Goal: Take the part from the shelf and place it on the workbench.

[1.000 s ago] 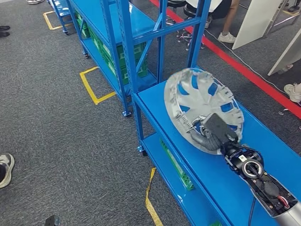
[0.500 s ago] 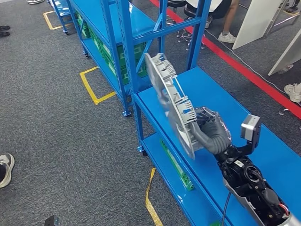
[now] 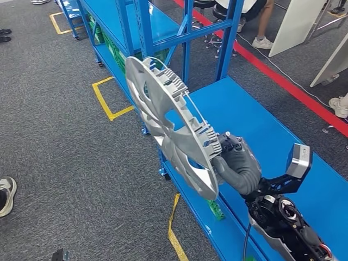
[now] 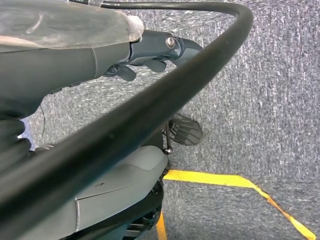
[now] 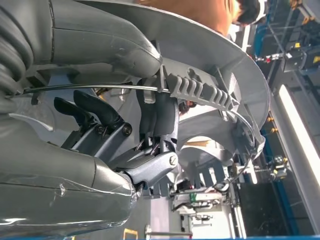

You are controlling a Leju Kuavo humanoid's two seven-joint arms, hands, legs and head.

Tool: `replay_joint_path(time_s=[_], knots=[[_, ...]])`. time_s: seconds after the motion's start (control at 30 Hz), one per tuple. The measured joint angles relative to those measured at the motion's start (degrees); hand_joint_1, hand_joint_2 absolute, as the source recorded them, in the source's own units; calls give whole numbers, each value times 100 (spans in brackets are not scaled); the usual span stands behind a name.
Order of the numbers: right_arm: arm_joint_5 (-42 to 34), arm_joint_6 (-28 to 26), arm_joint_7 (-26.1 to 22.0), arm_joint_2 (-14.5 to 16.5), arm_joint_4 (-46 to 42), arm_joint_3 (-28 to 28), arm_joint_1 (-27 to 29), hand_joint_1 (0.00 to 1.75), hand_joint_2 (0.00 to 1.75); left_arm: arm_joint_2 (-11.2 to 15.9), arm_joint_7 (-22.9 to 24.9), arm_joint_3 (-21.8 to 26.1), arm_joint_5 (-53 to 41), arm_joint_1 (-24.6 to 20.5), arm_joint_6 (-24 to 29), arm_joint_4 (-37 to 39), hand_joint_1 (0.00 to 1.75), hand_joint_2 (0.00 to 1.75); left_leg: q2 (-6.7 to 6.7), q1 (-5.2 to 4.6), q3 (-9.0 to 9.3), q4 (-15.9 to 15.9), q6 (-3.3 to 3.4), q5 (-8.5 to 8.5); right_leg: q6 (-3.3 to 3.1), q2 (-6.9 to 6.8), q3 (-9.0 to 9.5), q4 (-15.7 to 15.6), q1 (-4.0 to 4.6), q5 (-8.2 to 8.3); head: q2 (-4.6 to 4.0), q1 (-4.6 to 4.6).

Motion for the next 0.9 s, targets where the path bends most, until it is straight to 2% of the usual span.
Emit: replay_joint_path(time_s=[0.1, 0.23, 0.53, 0.7, 0.9], knots=[[-108, 175, -65, 14, -31, 59, 4, 175, 175, -1, 2, -3, -8, 0, -1, 0, 0, 175, 0, 0, -1, 0, 0, 0, 0, 0, 0, 0, 0, 0, 0, 4], [-528, 784, -272, 147, -32, 236, 5, 175, 175, -3, 2, -19, -60, -3, -2, 0, 0, 175, 0, 0, 0, 0, -5, -4, -1, 1, 0, 0, 0, -1, 0, 5], [-1151, 2017, -690, 804, 342, 949, 7, 175, 175, -24, 2, -161, -127, -16, -1, -15, 0, 175, 0, 6, 1, -5, -8, -6, -15, 0, 1, 0, 7, -12, 0, -1], [-1054, 2169, -830, 1151, 648, 1204, 3, 175, 175, -36, 2, -240, -123, -21, 26, -18, 0, 175, 0, 8, 2, -6, -12, -8, -19, 0, 0, 0, 8, -15, 0, -5], [-1036, 2176, -843, 1347, 871, 1344, 1, 175, 175, -42, 1, -311, -120, -21, 33, -18, 0, 175, 0, 8, 2, -6, -12, -9, -20, 0, 1, 0, 8, -15, 0, 0]])
